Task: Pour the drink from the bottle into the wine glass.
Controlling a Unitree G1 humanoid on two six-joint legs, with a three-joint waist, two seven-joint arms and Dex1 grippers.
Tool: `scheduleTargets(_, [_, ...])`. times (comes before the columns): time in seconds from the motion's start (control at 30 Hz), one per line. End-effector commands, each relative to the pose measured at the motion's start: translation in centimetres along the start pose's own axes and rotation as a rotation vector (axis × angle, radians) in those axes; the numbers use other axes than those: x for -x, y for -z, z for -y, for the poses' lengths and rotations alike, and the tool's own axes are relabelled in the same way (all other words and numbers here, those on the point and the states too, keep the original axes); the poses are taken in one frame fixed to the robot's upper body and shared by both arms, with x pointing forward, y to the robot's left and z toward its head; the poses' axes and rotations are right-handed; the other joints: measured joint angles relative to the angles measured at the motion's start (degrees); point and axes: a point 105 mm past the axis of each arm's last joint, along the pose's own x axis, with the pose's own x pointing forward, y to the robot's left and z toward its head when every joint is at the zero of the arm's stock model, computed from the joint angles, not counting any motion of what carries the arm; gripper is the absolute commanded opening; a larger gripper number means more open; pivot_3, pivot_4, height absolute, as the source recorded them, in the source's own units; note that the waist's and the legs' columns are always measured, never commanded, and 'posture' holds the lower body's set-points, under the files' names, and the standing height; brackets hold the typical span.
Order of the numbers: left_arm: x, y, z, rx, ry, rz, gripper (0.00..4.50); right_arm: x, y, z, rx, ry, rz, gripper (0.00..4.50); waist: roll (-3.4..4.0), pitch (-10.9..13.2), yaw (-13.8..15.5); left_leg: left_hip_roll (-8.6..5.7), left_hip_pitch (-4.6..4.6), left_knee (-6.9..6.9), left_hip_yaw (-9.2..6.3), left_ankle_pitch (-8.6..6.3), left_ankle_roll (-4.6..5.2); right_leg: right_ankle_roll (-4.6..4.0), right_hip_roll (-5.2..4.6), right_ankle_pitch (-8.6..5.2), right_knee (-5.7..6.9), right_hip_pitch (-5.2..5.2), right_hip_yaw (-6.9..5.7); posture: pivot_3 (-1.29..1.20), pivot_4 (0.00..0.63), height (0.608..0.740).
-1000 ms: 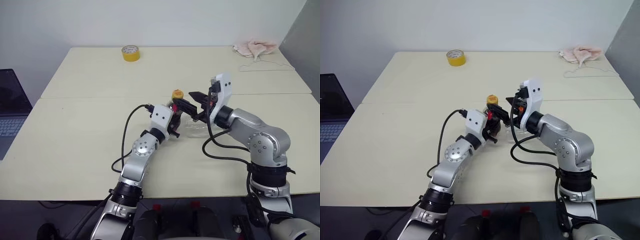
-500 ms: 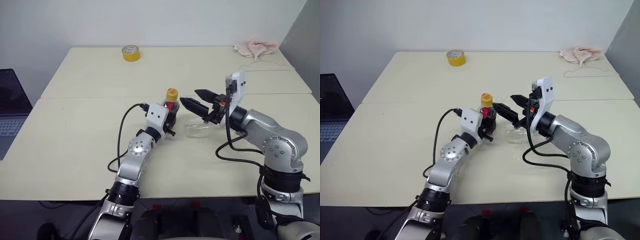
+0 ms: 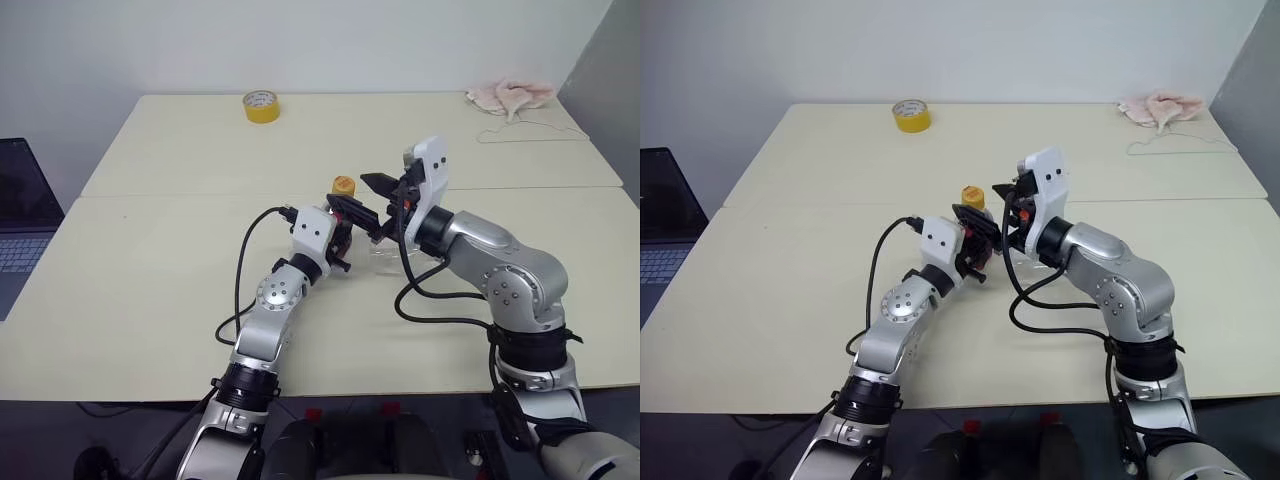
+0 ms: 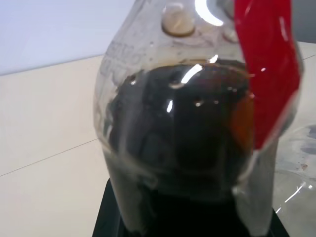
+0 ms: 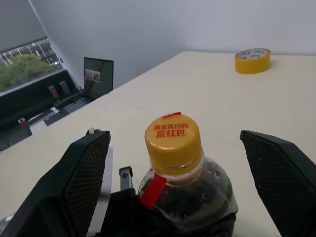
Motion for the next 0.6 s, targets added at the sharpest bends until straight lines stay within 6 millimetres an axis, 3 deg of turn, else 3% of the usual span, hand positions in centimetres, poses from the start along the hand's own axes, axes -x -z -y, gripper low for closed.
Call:
scheduleTargets(0.03, [-0.2, -2.3, 0.1, -0.023, 0.001, 0.092, 0.90, -0.8, -1.4, -0.3, 0.039, -0.003, 0.058, 4.50, 0.00, 0.0, 0.0, 0.00, 0.00, 0.00, -0.01, 0.00, 0.00, 0.00, 0.00, 0.00, 0.00, 0.00, -0.01, 0.00, 0.150, 0.740])
scheduleTargets(0.6, [-0.2, -2.3, 0.2, -0.028, -0.002, 0.095, 0.90, -3.0, -1.0, 1.6, 0.044, 0.090, 0.051, 4.50, 0.01, 0.0, -0.2, -0.01, 0.00, 0.00, -0.01, 0.00, 0.00, 0.00, 0.00, 0.00, 0.00, -0.01, -0.01, 0.00, 0.150, 0.740])
